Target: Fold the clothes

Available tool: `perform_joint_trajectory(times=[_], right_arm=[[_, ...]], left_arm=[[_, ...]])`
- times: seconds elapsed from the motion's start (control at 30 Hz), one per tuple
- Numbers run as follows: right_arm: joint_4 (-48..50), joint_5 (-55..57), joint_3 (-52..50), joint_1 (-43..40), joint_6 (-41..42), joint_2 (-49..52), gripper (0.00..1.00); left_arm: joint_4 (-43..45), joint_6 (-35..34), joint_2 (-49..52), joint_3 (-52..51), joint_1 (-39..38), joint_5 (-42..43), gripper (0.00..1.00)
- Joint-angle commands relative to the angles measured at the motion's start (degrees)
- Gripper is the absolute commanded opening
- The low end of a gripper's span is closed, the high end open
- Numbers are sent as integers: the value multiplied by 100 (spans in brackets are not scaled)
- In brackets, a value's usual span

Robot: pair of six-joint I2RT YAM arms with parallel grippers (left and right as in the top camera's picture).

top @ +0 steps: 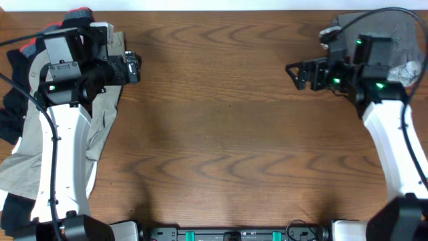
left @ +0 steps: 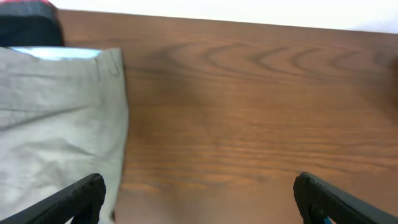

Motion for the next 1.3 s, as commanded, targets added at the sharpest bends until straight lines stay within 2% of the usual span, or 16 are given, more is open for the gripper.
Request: perform_joint_trajectory(times=[0.0, 0.13, 0.27, 0.43, 0.67, 0.83, 1.0, 1.07, 1.13, 1.17, 1.2, 1.27], right_arm=[[234, -358, 142, 142, 138, 177, 99], [420, -625, 142, 197, 236, 247, 99], [221, -579, 142, 203, 229, 247, 93], [-164, -247, 142, 236, 205, 247, 93], [-337, -168, 131, 321, 166, 267, 93], [-341, -149, 131, 424, 168, 310, 91], [-339, 162, 114, 535, 173, 315, 91], [-334, 240, 111, 577, 173, 315, 90], [-337, 238, 111, 590, 173, 315, 89], [-337, 238, 109, 603, 186, 315, 89], [-337, 238, 111, 605, 199, 315, 89], [-326, 240, 111, 603, 267, 315, 89]], left_arm=[[223, -232, 337, 164, 264, -660, 98], [577, -704, 859, 164, 743, -1294, 98], [1099, -767, 1392, 164, 1333, -1307, 99], [1628, -756, 2035, 164, 1963, -1307, 99], [2341, -584, 2634, 164, 2330, -1576, 99], [2605, -319, 3097, 166, 2433, -2046, 99], [2844, -289, 3458, 166, 2544, -2079, 99], [2938, -286, 3528, 166, 2549, -2081, 95], [2981, -286, 3539, 166, 2546, -2079, 82], [3027, -293, 3534, 166, 2546, -2079, 63], [3067, -317, 3528, 166, 2544, -2079, 49], [3104, -358, 3491, 170, 2529, -2076, 34]])
